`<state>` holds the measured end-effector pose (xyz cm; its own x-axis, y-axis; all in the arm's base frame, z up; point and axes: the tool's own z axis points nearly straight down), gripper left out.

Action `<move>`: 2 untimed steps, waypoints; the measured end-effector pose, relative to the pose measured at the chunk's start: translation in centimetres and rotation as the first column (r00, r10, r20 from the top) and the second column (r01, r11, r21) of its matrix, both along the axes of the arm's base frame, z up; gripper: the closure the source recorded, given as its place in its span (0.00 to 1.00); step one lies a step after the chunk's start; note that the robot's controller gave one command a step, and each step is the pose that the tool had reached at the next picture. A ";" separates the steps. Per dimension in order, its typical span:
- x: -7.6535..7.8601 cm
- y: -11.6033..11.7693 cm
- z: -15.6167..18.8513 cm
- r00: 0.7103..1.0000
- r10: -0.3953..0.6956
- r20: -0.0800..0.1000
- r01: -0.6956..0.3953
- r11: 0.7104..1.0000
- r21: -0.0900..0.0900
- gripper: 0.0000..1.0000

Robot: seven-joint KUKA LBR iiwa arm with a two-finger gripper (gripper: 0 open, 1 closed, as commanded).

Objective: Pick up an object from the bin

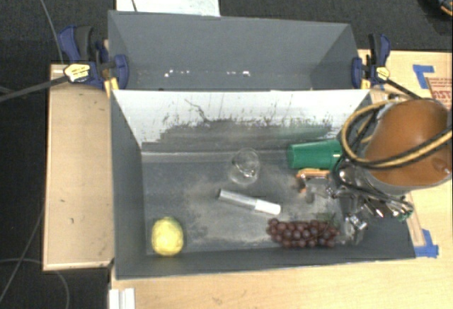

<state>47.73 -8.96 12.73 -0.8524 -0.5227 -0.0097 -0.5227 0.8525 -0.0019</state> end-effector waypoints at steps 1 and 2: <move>1.4 -0.1 1.1 0.979 0.202 0.014 -0.202 0.979 -0.005 0.00; 0.9 -2.2 -3.7 0.922 0.387 0.003 -0.387 0.922 -0.004 1.00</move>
Offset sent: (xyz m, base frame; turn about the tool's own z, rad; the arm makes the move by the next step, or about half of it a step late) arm 0.0087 -0.0221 -0.0374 -0.4011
